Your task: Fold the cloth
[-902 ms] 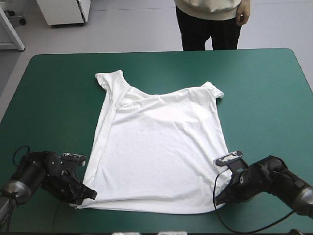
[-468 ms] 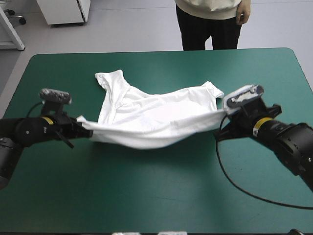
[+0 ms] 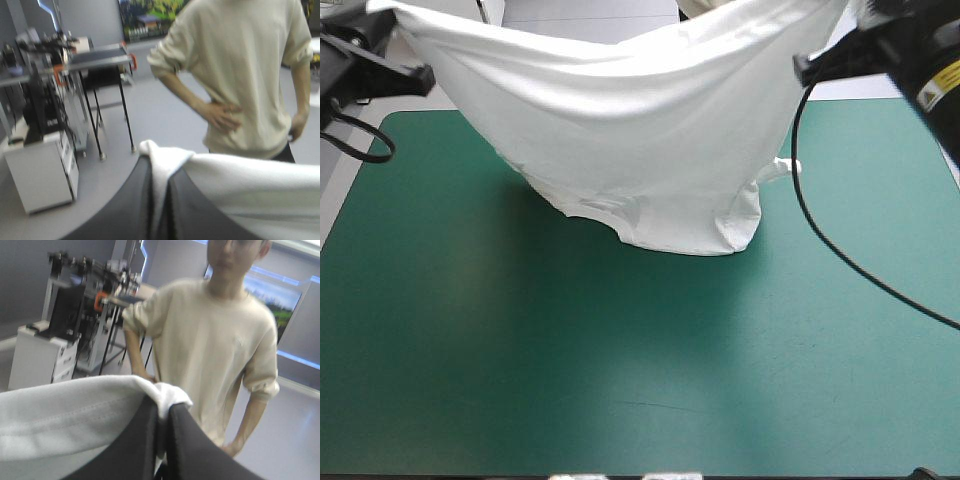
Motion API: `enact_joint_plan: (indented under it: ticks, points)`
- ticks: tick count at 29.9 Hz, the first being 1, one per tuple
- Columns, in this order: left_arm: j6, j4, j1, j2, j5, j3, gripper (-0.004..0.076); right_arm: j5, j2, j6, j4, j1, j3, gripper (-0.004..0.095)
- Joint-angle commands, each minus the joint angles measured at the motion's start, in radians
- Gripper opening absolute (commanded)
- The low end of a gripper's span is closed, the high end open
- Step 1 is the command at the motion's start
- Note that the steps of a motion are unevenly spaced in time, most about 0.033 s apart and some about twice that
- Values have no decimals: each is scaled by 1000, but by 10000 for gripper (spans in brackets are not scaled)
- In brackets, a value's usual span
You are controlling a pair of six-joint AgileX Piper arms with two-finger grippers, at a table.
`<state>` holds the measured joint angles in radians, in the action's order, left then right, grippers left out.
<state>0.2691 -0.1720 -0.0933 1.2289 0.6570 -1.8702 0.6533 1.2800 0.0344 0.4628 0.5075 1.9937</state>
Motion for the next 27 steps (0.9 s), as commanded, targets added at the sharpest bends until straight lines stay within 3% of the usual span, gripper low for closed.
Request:
enact_joint_plan:
  ticks: [1, 10, 16, 27]
  points:
    - [-3, -19, -4, 0, -164, -164, -9, -135, 24, -54, 21, 1, 217, -18]
    - [47, -20, -4, 7, -352, -411, -9, -274, 46, -225, -116, 1, 490, -17]
    - [67, -20, -4, 7, -363, -452, -9, -258, 46, -312, -205, 1, 538, -17]
    - [67, -20, -4, 131, -354, -448, -9, -182, 143, -285, -190, 1, 476, -18]
